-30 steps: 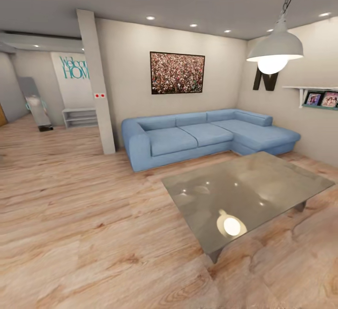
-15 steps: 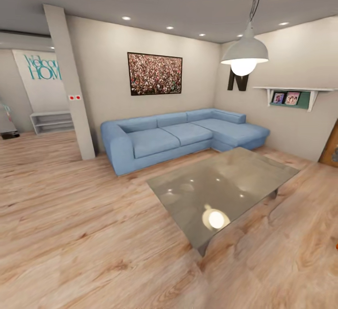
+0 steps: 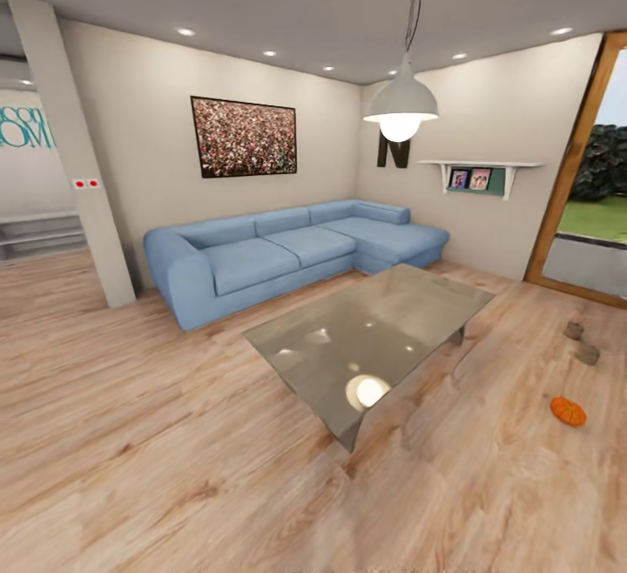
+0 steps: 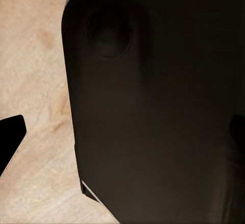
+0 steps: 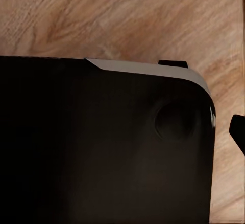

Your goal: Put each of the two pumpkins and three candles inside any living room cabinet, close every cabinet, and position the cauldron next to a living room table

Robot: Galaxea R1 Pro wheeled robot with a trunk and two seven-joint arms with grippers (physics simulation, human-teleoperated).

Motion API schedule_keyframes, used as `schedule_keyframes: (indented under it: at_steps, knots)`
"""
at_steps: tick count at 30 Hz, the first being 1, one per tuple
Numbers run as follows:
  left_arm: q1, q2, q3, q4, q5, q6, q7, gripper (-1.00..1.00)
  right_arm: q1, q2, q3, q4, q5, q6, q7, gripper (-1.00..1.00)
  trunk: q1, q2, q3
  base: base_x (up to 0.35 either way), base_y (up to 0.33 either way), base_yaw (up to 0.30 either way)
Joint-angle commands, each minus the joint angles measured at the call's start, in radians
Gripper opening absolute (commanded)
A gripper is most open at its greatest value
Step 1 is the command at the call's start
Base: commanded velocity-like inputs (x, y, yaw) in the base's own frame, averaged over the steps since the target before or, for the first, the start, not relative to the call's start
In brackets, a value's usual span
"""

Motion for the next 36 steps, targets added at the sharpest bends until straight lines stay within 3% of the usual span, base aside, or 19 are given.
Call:
schedule_keyframes:
  at_steps: [1,36]
  knots:
    - [0.001,0.001,-0.003,0.000,-0.001,-0.003,-0.001,1.00,0.000,0.000,-0.001,0.001,0.001,-0.004,0.002,1.00,0.000,0.000,-0.001,-0.030,0.010,-0.297]
    - [-0.001,-0.002,0.004,-0.010,-0.006,-0.007,0.010,1.00,-0.001,0.001,0.001,0.001,0.001,-0.009,0.002,1.00,0.000,0.000,-0.001,-0.002,0.001,-0.297]
